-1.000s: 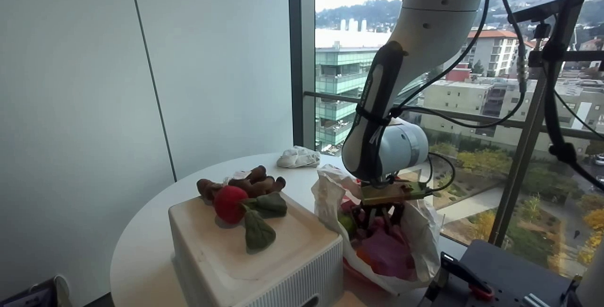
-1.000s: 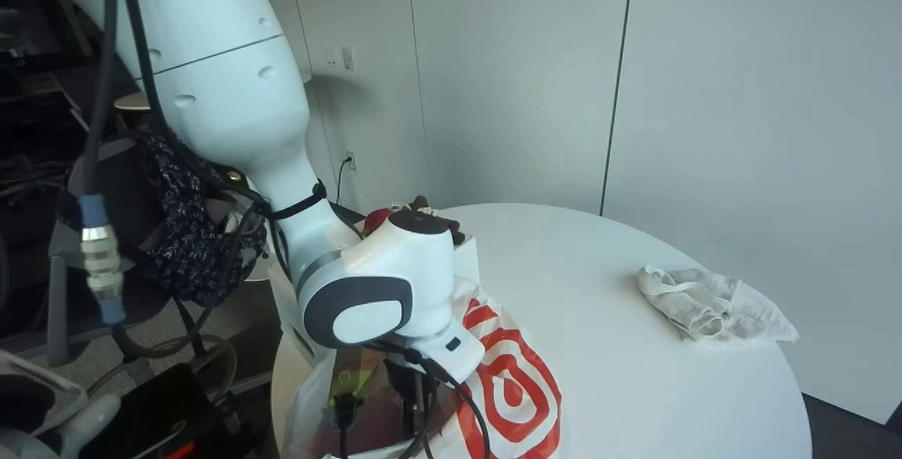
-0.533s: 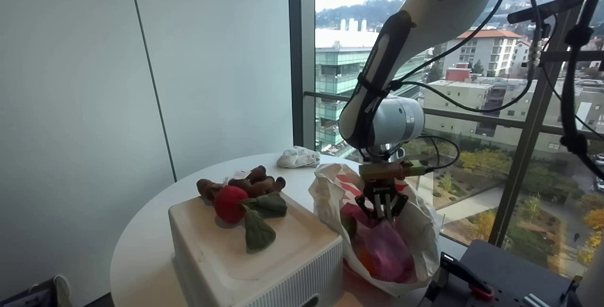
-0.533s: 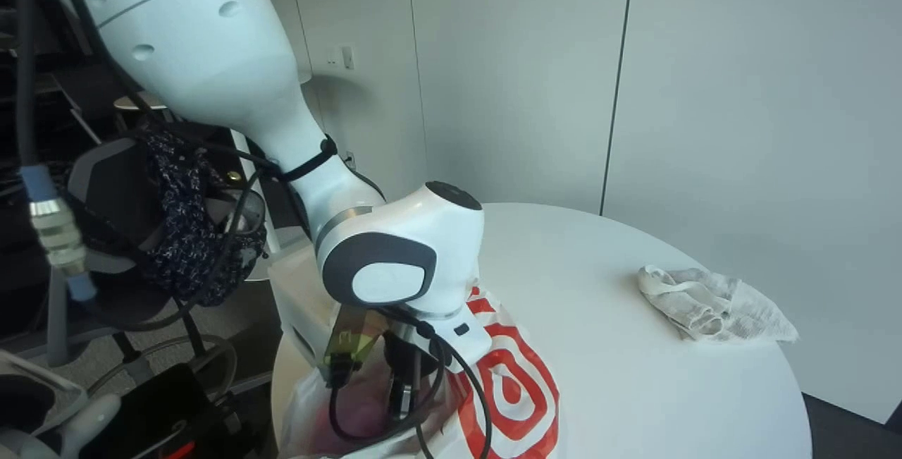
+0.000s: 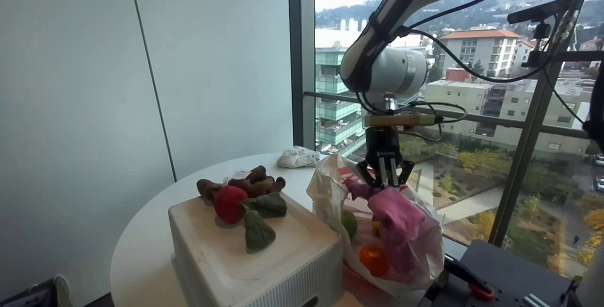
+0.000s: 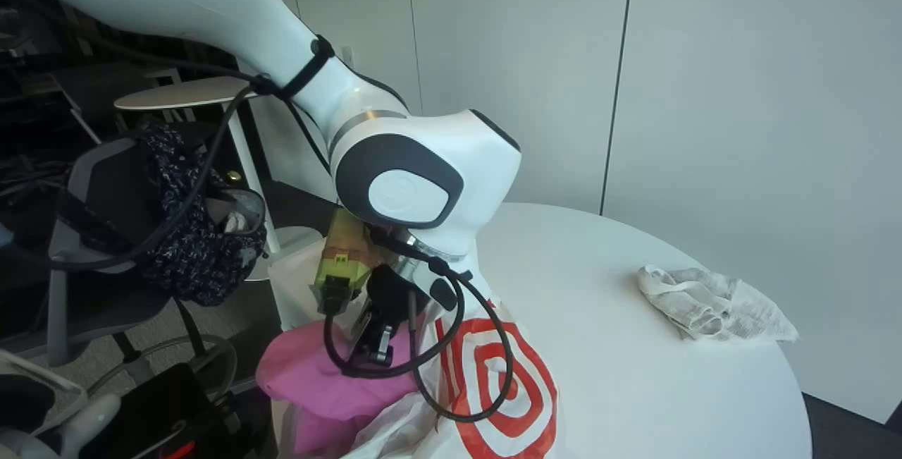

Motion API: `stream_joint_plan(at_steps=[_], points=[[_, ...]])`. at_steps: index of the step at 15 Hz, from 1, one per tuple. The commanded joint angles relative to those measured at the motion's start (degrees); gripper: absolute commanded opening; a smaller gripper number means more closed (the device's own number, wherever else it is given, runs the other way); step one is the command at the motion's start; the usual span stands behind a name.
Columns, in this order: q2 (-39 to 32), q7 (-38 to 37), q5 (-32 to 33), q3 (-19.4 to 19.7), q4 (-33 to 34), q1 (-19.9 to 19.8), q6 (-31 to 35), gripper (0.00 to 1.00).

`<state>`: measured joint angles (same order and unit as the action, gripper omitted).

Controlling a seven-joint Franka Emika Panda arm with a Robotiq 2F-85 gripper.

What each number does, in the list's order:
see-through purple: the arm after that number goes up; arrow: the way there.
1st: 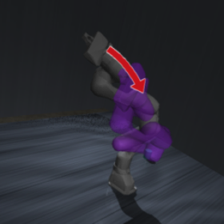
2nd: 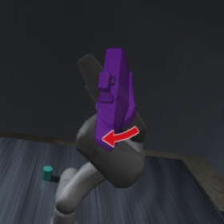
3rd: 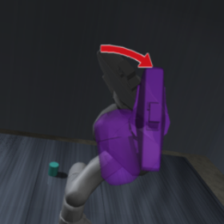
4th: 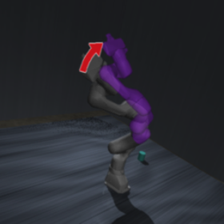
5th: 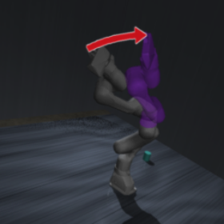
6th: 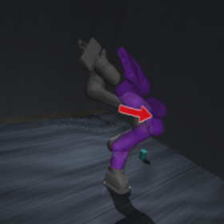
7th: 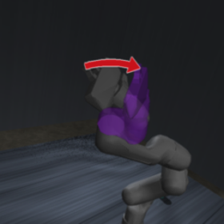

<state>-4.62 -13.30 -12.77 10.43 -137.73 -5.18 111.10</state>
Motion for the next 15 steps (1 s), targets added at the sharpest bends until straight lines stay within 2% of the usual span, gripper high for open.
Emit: stream_joint_plan(at_steps=[1, 2, 3, 7, 10, 12, 15], points=[[1.7, 5.7, -0.1, -1.3, 4.2, -1.1, -14.9, 0.19], [2.4, 7.4, 0.5, -1.6, 5.1, -0.8, -18.5, 0.19], [3.9, 8.3, 1.4, -2.2, 4.9, -0.3, -18.7, 0.18], [11.8, 7.2, 3.1, -5.7, 3.3, 1.9, -12.7, 0.18], [15.2, 6.7, 2.8, -8.9, 4.9, 3.8, -9.9, 0.18], [15.6, 6.7, 2.3, -10.8, 6.2, 5.3, -5.5, 0.18], [13.1, 6.6, 1.3, -13.6, 7.8, 7.5, 6.1, 0.17]])
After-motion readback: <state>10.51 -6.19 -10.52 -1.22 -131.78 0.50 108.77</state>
